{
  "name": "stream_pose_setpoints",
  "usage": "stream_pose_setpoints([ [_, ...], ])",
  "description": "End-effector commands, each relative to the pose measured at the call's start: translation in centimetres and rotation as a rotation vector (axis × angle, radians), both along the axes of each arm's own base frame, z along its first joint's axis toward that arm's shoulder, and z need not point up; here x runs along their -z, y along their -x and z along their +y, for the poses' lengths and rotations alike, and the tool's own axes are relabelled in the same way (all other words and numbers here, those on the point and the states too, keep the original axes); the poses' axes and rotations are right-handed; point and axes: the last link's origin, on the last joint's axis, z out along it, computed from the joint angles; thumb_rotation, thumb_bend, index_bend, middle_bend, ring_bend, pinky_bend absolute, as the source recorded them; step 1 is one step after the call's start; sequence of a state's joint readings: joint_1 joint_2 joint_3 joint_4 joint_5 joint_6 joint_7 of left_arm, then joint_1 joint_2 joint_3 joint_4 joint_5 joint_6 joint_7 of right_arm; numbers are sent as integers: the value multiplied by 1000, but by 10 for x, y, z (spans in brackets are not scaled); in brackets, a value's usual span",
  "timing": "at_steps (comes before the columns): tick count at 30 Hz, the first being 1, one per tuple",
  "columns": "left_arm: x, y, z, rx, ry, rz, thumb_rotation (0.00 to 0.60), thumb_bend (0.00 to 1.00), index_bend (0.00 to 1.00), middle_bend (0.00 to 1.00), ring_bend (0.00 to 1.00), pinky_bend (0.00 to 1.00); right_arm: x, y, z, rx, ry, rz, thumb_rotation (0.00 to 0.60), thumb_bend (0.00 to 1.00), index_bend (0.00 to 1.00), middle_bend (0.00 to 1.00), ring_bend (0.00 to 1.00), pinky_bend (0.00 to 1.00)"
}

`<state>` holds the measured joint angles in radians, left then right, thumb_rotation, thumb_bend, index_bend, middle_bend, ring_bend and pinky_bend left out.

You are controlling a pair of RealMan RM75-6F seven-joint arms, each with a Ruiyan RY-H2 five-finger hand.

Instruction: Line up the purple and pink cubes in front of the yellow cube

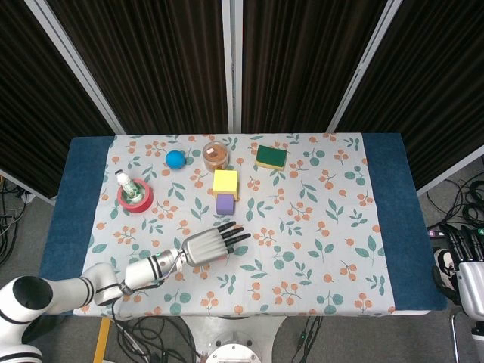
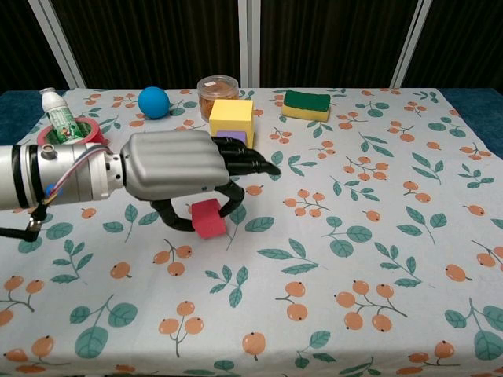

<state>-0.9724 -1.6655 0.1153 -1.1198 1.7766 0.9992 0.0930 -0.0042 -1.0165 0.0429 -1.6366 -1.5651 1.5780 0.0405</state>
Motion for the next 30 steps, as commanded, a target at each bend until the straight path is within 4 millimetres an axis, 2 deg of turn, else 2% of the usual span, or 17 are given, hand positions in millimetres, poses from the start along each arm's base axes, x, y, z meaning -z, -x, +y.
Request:
stream_pose_setpoints([
  [1, -10, -10, 19, 41, -65, -7, 600, 288, 568, 68, 34, 117, 0, 0, 0, 1, 0, 0, 600, 363, 6, 88, 0, 102],
  [7, -8, -22, 42, 74, -109, 19, 600, 289, 558, 68, 35, 111, 0, 0, 0, 5, 0, 1, 600, 363, 6, 89, 0, 102],
  [12, 5, -27, 54, 90, -133, 72, 600, 290, 542, 61, 35, 108, 0, 1, 1, 10, 1, 5, 600, 363, 7, 88, 0, 102],
  [20, 19, -27, 59, 106, -132, 125, 600, 290, 540, 60, 35, 107, -1, 2, 2, 16, 5, 5, 600, 363, 6, 88, 0, 102],
  [30, 23, -32, 67, 108, -143, 135, 600, 289, 529, 59, 34, 107, -2, 2, 3, 15, 10, 8, 600, 363, 6, 88, 0, 102],
])
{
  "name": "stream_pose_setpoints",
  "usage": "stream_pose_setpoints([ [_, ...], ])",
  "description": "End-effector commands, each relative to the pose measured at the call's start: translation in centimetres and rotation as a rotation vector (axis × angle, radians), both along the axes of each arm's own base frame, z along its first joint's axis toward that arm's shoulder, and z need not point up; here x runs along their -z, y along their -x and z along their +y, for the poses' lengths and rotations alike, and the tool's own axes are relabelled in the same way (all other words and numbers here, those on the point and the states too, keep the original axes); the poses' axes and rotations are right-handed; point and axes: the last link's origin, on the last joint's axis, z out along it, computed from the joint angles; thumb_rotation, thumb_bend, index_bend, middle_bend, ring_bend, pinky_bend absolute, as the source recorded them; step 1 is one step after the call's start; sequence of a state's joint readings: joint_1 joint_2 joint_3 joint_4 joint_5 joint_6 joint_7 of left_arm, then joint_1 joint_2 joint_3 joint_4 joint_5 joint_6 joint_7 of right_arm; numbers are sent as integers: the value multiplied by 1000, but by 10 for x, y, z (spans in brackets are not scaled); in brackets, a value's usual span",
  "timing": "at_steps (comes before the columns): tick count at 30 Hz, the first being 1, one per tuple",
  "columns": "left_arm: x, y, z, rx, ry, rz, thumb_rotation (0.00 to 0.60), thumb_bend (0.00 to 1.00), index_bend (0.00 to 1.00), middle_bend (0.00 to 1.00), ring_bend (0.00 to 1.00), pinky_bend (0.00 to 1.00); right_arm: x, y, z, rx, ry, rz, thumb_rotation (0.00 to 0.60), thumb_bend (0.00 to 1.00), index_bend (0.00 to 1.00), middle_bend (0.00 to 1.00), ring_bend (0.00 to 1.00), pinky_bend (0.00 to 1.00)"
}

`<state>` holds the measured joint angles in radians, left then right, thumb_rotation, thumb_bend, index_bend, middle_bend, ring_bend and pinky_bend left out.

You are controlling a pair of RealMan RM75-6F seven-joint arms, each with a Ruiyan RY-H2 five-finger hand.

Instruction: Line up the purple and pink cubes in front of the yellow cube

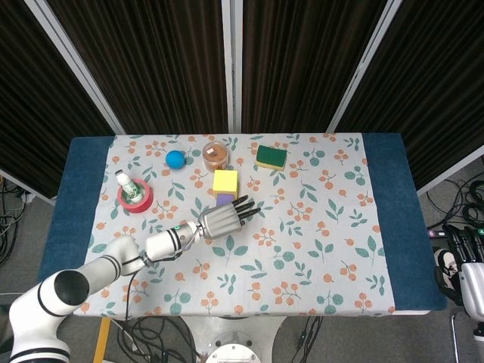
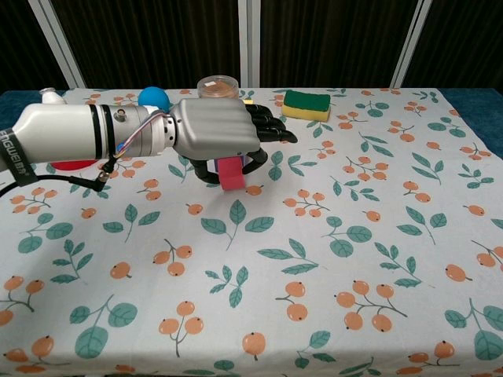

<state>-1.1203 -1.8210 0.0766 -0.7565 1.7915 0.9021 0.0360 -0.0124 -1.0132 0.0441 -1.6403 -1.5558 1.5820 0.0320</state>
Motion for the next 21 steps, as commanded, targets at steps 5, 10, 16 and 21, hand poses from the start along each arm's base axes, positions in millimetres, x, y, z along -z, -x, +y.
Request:
stream_pose_setpoints([
  [5, 3, -4, 4, -8, -4, 8, 600, 289, 518, 57, 35, 106, -1, 1, 1, 6, 5, 0, 600, 363, 7, 88, 0, 102],
  [10, 5, -6, 7, -16, -10, 11, 600, 289, 515, 56, 34, 107, -1, 1, 2, 5, 5, -1, 600, 363, 6, 88, 0, 102],
  [16, 6, -2, 8, -22, -14, 26, 600, 289, 492, 51, 34, 106, -2, 3, 3, 11, 7, -1, 600, 362, 6, 88, 0, 102],
  [21, 5, 0, 8, -33, -16, 19, 600, 271, 447, 49, 34, 106, -2, 3, 3, 10, 5, -1, 600, 364, 6, 88, 0, 102],
])
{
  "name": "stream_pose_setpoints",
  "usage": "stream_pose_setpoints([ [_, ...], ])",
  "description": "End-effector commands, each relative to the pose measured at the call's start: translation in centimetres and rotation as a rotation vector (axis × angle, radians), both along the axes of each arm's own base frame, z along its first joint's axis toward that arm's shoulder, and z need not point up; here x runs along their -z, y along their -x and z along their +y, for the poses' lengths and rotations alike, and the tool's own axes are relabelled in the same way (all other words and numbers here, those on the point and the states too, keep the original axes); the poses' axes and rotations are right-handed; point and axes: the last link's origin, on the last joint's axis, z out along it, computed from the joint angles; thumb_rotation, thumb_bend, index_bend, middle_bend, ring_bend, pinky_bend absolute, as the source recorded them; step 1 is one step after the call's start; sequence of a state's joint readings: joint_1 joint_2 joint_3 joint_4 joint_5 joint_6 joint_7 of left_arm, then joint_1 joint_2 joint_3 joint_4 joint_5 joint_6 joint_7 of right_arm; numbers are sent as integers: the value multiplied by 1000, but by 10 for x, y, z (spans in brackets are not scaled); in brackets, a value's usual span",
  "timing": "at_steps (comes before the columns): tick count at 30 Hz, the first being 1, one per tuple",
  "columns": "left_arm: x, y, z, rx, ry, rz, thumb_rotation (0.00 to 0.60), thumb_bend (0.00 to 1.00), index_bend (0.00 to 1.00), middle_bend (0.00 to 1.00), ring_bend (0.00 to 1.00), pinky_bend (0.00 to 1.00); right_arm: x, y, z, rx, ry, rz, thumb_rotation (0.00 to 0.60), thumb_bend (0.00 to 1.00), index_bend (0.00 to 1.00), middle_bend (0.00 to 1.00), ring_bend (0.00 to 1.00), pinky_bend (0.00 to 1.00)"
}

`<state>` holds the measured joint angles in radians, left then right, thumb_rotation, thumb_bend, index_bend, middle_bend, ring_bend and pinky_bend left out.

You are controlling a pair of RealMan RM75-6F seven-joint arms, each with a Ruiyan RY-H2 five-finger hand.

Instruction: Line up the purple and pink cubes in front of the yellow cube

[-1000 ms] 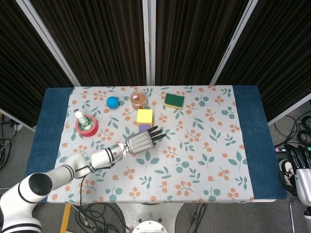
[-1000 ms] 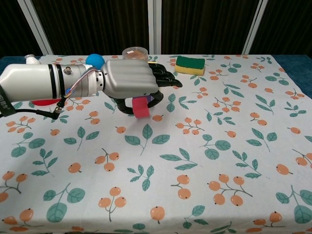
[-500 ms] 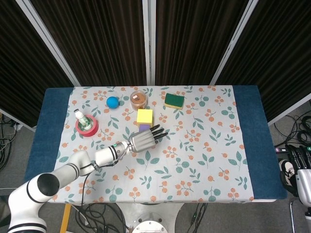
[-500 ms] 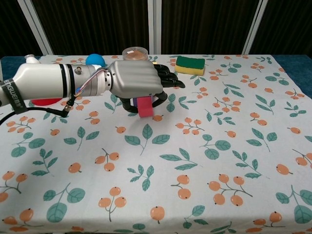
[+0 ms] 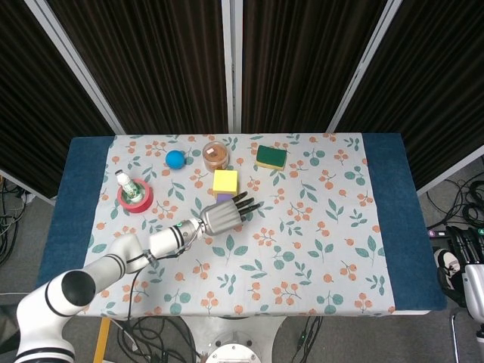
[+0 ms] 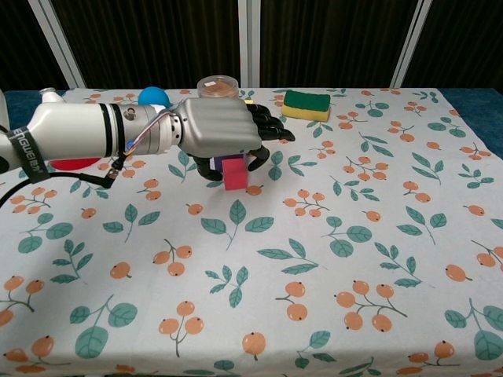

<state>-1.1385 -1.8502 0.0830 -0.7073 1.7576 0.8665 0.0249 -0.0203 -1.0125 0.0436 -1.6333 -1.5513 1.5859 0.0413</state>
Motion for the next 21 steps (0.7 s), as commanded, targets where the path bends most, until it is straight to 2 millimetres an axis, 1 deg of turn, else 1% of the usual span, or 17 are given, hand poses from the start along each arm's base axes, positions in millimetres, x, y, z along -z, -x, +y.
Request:
stream_pose_setpoints([
  [1, -1, 0, 0, -2, -4, -7, 600, 266, 439, 47, 34, 106, 0, 0, 0, -1, 0, 0, 600, 364, 6, 88, 0, 103],
  [3, -2, 1, 0, -4, -5, -14, 600, 263, 425, 45, 34, 107, 0, 0, 0, -2, 1, 0, 600, 363, 6, 88, 0, 102],
  [6, -10, 2, -1, -17, -2, -64, 600, 261, 393, 44, 34, 107, -1, 0, 1, -3, 2, 0, 600, 364, 6, 88, 0, 102],
  [10, -29, 2, -9, -37, 9, -202, 600, 256, 377, 44, 35, 107, -1, 0, 1, -1, 1, 1, 600, 363, 6, 88, 0, 102],
  [13, -34, -3, -15, -85, 39, -298, 600, 245, 343, 44, 35, 107, 1, 0, -1, -6, -4, -2, 600, 363, 6, 88, 0, 102],
  [15, -32, -7, -16, -101, 47, -324, 600, 223, 322, 44, 35, 107, 2, -1, -2, -11, -7, -3, 600, 363, 7, 88, 0, 102],
  [18, -23, -15, -17, -113, 50, -332, 600, 132, 281, 41, 35, 106, 1, -2, -1, -16, -5, -2, 600, 364, 7, 88, 0, 102],
  [21, -12, -22, -16, -134, 52, -338, 600, 72, 243, 34, 35, 107, 0, -2, -2, -11, -1, 0, 600, 364, 6, 88, 0, 102],
])
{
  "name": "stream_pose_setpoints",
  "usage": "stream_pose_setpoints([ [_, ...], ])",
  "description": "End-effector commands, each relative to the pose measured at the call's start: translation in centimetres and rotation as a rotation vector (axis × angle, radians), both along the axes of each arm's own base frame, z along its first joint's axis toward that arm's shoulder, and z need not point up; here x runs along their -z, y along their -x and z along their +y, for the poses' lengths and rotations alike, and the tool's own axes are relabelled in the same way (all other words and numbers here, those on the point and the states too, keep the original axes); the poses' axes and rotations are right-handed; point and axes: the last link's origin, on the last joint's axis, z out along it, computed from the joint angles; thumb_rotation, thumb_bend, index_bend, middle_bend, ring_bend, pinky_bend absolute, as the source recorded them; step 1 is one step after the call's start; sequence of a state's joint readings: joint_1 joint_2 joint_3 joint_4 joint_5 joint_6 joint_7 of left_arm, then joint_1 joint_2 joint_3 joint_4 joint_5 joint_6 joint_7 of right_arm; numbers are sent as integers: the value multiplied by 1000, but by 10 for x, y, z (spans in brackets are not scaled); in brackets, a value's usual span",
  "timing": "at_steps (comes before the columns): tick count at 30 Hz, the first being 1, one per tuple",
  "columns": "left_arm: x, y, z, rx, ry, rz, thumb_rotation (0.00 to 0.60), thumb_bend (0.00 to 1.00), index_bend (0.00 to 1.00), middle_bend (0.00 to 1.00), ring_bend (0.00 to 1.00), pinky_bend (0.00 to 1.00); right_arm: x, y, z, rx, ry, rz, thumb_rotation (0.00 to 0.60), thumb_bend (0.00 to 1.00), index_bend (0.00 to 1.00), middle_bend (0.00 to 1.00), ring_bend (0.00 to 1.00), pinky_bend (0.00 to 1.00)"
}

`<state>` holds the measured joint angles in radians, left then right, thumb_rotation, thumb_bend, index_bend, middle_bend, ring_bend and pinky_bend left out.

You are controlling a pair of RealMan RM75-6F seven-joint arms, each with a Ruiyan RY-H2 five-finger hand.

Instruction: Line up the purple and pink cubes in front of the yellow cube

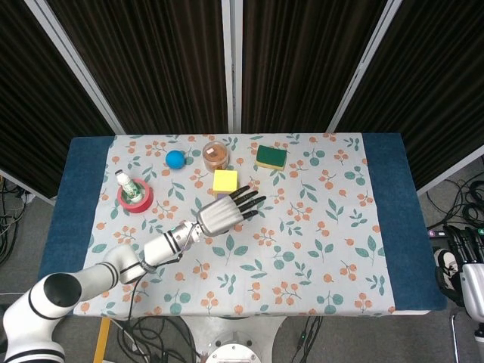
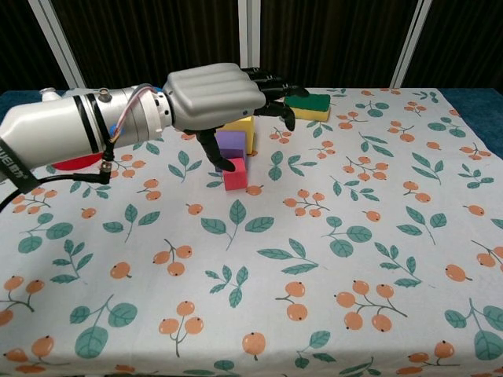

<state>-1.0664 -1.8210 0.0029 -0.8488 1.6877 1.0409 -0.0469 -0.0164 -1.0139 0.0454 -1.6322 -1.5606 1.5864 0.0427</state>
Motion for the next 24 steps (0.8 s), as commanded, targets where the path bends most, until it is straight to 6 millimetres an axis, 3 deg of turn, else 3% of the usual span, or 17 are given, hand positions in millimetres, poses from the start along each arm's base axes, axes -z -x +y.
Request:
stream_pose_setpoints([
  [1, 13, -9, 3, -15, -6, 5, 600, 63, 233, 32, 35, 107, -1, 0, 0, 3, 2, 2, 600, 364, 6, 88, 0, 102],
  [6, 25, -12, 6, 6, -37, 37, 600, 29, 166, 13, 34, 107, 0, 0, 1, 4, 4, 0, 600, 363, 7, 88, 0, 102],
  [13, 37, -8, 8, -20, -31, 44, 600, 6, 146, 0, 34, 107, -1, 2, 1, 8, 8, -4, 600, 364, 6, 88, 0, 103],
  [24, 40, 1, 12, 37, -77, 107, 600, 4, 145, 0, 34, 107, -1, 3, 2, 9, 11, -6, 600, 364, 7, 88, 0, 102],
])
